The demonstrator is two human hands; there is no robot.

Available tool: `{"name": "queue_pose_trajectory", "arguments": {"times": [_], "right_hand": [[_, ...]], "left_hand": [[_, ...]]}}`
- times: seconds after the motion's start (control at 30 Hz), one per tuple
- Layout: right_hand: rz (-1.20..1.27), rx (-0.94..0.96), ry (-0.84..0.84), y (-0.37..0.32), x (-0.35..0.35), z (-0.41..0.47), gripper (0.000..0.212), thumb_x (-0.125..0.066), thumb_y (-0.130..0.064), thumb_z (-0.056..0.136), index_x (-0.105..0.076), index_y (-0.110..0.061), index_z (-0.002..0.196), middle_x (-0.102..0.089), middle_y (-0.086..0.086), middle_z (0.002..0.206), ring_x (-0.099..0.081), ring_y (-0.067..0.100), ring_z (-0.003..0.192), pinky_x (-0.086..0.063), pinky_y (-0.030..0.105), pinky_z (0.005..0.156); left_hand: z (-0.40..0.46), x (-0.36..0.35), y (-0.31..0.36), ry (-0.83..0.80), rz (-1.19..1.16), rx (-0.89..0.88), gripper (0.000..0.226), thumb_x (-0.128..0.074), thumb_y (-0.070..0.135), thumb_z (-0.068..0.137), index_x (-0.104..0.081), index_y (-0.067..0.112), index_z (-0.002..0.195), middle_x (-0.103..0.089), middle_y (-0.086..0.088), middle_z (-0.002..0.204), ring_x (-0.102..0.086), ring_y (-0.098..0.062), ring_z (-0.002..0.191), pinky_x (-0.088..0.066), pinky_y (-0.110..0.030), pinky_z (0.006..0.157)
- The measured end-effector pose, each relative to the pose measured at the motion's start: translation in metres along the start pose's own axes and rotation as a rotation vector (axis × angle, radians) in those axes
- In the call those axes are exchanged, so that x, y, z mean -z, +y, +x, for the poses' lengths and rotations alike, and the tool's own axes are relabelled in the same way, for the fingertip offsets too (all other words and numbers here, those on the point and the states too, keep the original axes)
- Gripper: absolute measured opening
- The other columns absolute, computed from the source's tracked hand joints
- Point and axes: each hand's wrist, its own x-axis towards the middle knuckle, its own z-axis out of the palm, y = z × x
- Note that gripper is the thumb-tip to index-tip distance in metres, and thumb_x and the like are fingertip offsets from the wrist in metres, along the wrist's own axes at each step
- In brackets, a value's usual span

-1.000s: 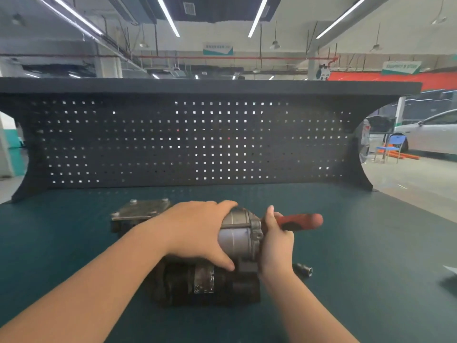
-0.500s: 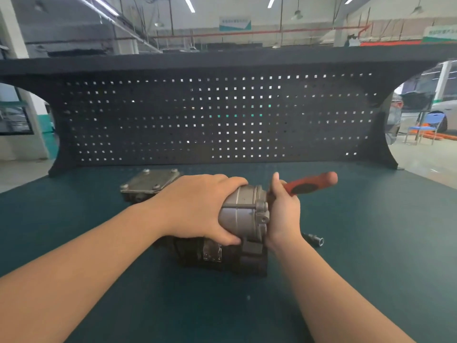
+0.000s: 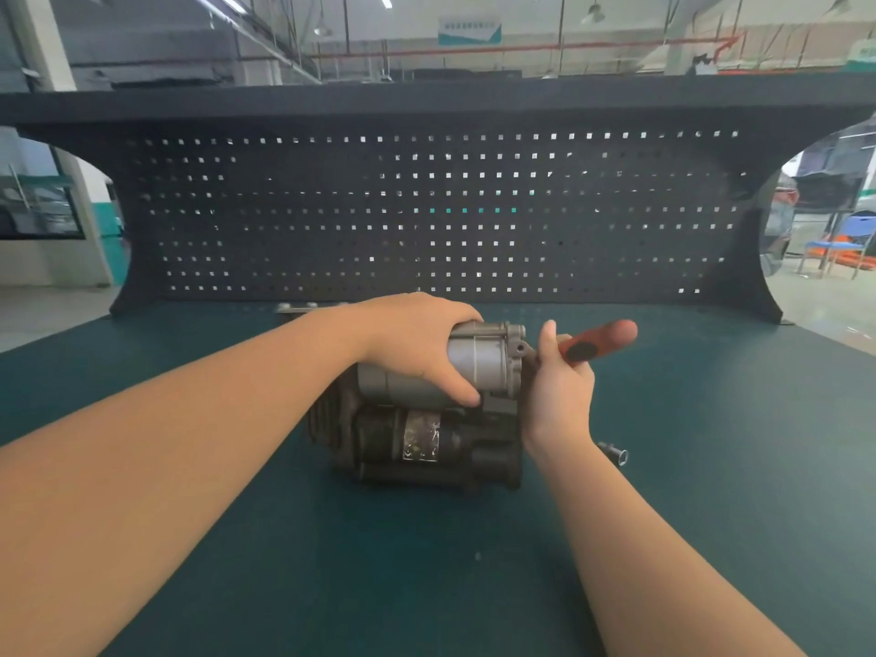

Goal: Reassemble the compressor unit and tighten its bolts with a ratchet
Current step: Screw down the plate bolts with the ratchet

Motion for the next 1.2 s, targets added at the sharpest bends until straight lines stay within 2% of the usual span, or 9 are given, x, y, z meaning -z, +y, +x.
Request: {"name": "queue_pose_trajectory", "arguments": {"times": [0.17, 0.37, 0.47, 0.57, 0.77, 0.87, 0.93, 1.07, 1.2], "right_hand": [[0.081, -0.064, -0.020, -0.005, 0.002, 0.002, 0.026, -0.060, -0.039, 0.092, -0.049, -0.021, 0.077, -0.062, -0.005, 0.070, -0.061, 0.020, 0.073, -0.051, 0.038, 0.081], [-0.074, -0.001, -0.257, -0.008, -0.001, -0.012, 0.048, -0.060, -0.029, 0.094, -0.038, -0.026, 0.051, -0.034, -0.013, 0.050, -0.035, 0.010, 0.049, -0.032, 0.029, 0.056], [-0.100, -0.008, -0.347, -0.018, -0.003, -0.015, 0.040, -0.059, -0.028, 0.094, -0.041, -0.027, 0.059, -0.051, -0.013, 0.051, -0.049, 0.012, 0.049, -0.041, 0.027, 0.058], [-0.033, -0.091, -0.492, -0.030, -0.002, -0.011, 0.025, -0.051, -0.028, 0.099, -0.037, -0.018, 0.081, -0.074, 0.016, 0.080, -0.073, 0.031, 0.075, -0.055, 0.025, 0.058], [-0.296, -0.223, -0.667, -0.018, -0.006, -0.015, 0.027, -0.052, -0.029, 0.099, -0.038, -0.020, 0.077, -0.075, 0.013, 0.095, -0.072, 0.025, 0.094, -0.053, 0.041, 0.089], [-0.289, -0.285, -0.787, -0.021, -0.005, -0.018, 0.033, -0.059, -0.031, 0.095, -0.037, -0.022, 0.072, -0.075, 0.011, 0.092, -0.073, 0.022, 0.085, -0.056, 0.028, 0.064], [-0.421, -0.173, -0.816, -0.022, -0.004, -0.019, 0.040, -0.071, -0.035, 0.084, -0.040, -0.024, 0.062, -0.069, -0.002, 0.073, -0.067, 0.008, 0.062, -0.040, 0.016, 0.045], [-0.584, -0.045, -0.758, -0.016, -0.008, -0.018, 0.041, -0.077, -0.038, 0.065, -0.041, -0.023, 0.055, -0.045, 0.005, 0.066, -0.058, 0.020, 0.072, -0.032, 0.028, 0.056], [-0.413, -0.148, -0.777, -0.013, -0.007, -0.013, 0.036, -0.071, -0.019, 0.081, -0.042, -0.022, 0.059, -0.071, 0.015, 0.078, -0.073, 0.026, 0.075, -0.044, 0.018, 0.048]], "left_hand": [[-0.025, -0.007, 0.007, 0.078, 0.100, -0.019, 0.084, -0.070, 0.074, 0.057, -0.040, 0.042, 0.129, -0.060, 0.021, 0.106, -0.055, -0.010, 0.094, -0.043, -0.029, 0.075], [-0.066, -0.013, 0.015, 0.192, 0.135, -0.080, 0.086, -0.069, 0.072, 0.059, -0.036, 0.042, 0.132, -0.058, 0.020, 0.113, -0.054, -0.006, 0.102, -0.044, -0.029, 0.082], [-0.083, -0.019, 0.016, 0.295, 0.177, -0.175, 0.092, -0.075, 0.066, 0.060, -0.044, 0.029, 0.138, -0.059, 0.012, 0.124, -0.056, -0.011, 0.109, -0.042, -0.026, 0.093], [-0.104, -0.029, 0.009, 0.431, 0.229, -0.292, 0.093, -0.077, 0.063, 0.059, -0.052, 0.017, 0.135, -0.062, 0.002, 0.124, -0.058, -0.015, 0.108, -0.033, -0.019, 0.096], [-0.123, -0.042, -0.007, 0.512, 0.307, -0.386, 0.092, -0.065, 0.066, 0.066, -0.037, 0.018, 0.140, -0.043, 0.001, 0.127, -0.042, -0.014, 0.112, -0.029, -0.027, 0.101], [-0.130, -0.049, -0.022, 0.458, 0.353, -0.377, 0.103, -0.078, 0.062, 0.062, -0.033, 0.018, 0.144, -0.039, -0.002, 0.130, -0.040, -0.019, 0.118, -0.036, -0.032, 0.106], [-0.135, -0.054, -0.030, 0.430, 0.378, -0.380, 0.099, -0.071, 0.064, 0.066, -0.030, 0.019, 0.145, -0.039, -0.006, 0.129, -0.040, -0.022, 0.118, -0.046, -0.037, 0.099], [-0.133, -0.071, -0.036, 0.426, 0.523, -0.387, 0.103, -0.082, 0.062, 0.059, -0.037, 0.013, 0.137, -0.040, -0.012, 0.122, -0.041, -0.027, 0.108, -0.053, -0.041, 0.087], [-0.126, -0.079, -0.038, 0.405, 0.519, -0.361, 0.110, -0.088, 0.058, 0.052, -0.037, 0.013, 0.138, -0.042, -0.012, 0.124, -0.042, -0.028, 0.108, -0.053, -0.042, 0.088]]}}
